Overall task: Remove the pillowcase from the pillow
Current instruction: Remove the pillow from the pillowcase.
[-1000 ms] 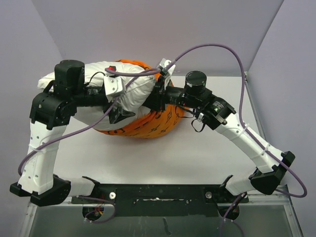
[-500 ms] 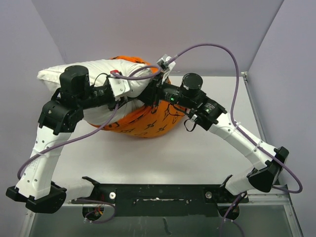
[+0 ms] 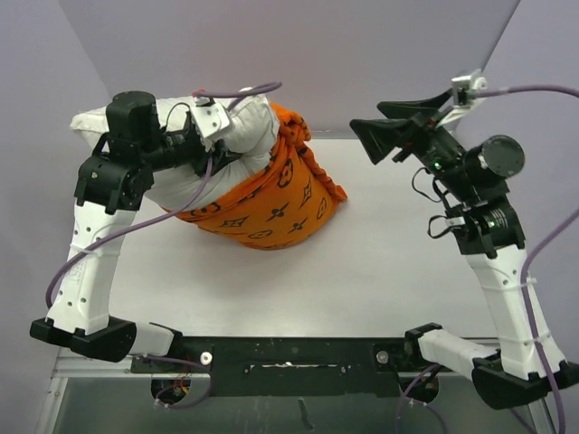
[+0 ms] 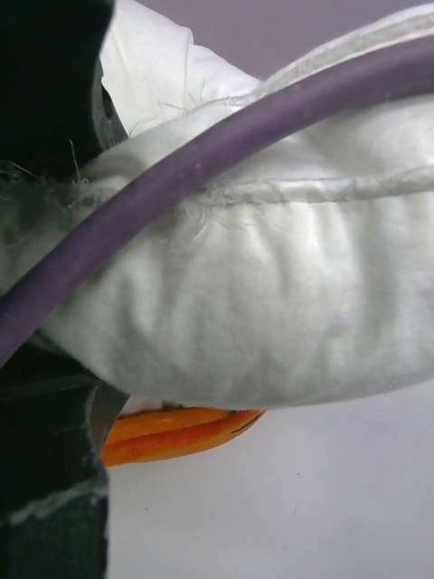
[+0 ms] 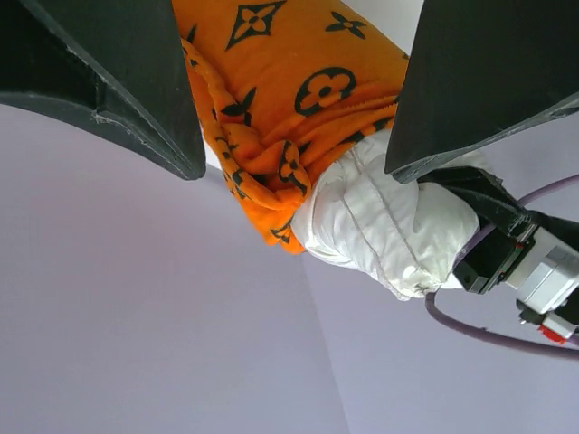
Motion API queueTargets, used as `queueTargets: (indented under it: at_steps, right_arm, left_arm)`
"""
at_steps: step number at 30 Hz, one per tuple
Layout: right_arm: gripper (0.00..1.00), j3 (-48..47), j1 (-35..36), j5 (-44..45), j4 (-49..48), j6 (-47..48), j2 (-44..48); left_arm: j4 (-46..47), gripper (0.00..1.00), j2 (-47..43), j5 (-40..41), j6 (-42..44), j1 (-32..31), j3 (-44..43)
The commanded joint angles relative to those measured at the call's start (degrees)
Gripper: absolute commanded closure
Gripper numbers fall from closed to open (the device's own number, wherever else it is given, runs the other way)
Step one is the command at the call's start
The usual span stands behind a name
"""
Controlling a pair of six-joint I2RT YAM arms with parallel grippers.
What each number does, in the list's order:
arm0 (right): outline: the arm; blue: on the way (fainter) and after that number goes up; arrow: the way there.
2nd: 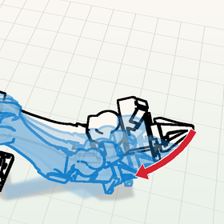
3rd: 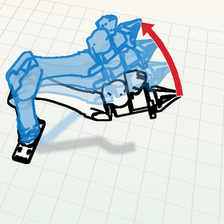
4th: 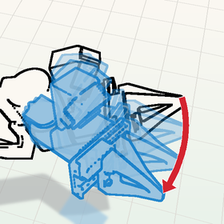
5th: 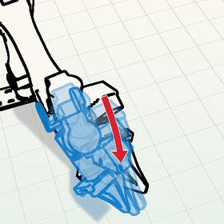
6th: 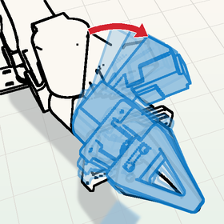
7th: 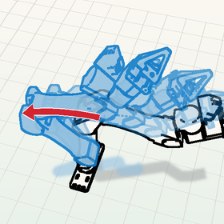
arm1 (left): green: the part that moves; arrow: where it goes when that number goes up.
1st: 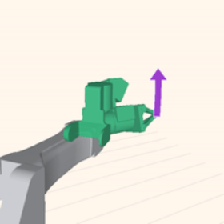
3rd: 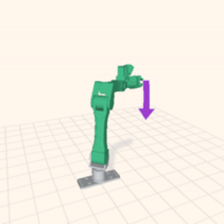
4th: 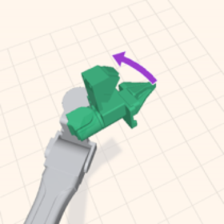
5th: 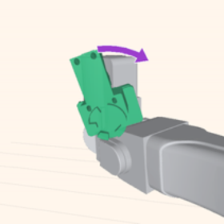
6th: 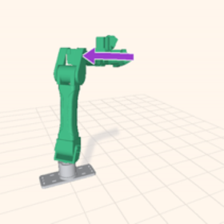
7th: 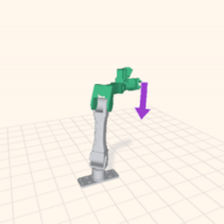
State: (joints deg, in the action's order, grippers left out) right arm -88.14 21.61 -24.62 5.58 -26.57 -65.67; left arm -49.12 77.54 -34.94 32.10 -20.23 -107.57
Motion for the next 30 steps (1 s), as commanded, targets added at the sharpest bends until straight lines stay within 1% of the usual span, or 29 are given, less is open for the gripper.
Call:
queueTargets:
  at_steps: [1, 2, 4, 5, 6, 8, 12, 16, 19, 22, 25, 30]
  right_arm:
    - [0.17, 5.83, -5.30, -4.98, -1.36, -1.89, 1.31]
    - [0.16, 6.84, -5.77, -6.57, -2.92, -2.58, 0.80]
    - [0.10, 7.52, -5.82, -9.87, -5.37, -3.09, -0.99]
    - [0.09, 7.35, -5.79, -12.35, -6.93, -3.51, -2.44]
    - [0.05, 6.85, -5.71, -15.16, -7.93, -3.80, -3.95]
    - [0.03, 5.49, -5.65, -19.14, -7.14, -2.07, -6.99]
    - [0.04, 5.71, -6.03, -19.95, -2.57, 5.68, -8.69]
    - [0.08, 5.61, -4.95, -23.76, -1.33, 9.43, -11.44]
    - [0.08, 5.09, -3.26, -23.68, 2.90, 15.18, -13.59]
    - [0.09, 4.85, -2.28, -19.71, 8.94, 22.10, -15.93]
    - [0.12, 6.33, -2.18, -15.20, 9.20, 25.99, -17.90]
    - [0.16, 5.52, -1.75, -13.87, 7.88, 28.73, -21.37]
  left_arm:
    - [-9.09, 1.00, 2.49, -6.37, -3.67, 3.02, -6.71]
    - [-10.13, 1.00, 2.72, -8.22, -3.64, 3.23, -8.04]
    - [-12.07, 1.00, 3.16, -11.22, -3.47, 3.68, -10.06]
    - [-12.78, 1.00, 3.30, -12.43, -3.37, 3.84, -10.82]
    - [-13.34, 1.00, 3.40, -13.37, -3.24, 4.00, -11.37]
    - [-13.38, 1.00, 3.34, -13.83, -3.02, 4.47, -11.86]
    - [-12.84, 1.00, 2.78, -12.46, -0.99, 5.38, -12.31]
    - [-11.76, 1.00, 2.30, -11.84, -0.20, 5.99, -11.65]
    - [-10.74, 1.00, 2.10, -10.90, 0.26, 6.08, -11.61]
    - [-9.87, 1.00, 1.92, -10.15, 0.55, 6.47, -12.29]
    - [-10.27, 1.00, 2.32, -10.81, 0.26, 6.83, -13.70]
    - [-11.01, 1.00, 2.53, -11.82, 0.30, 6.83, -14.64]
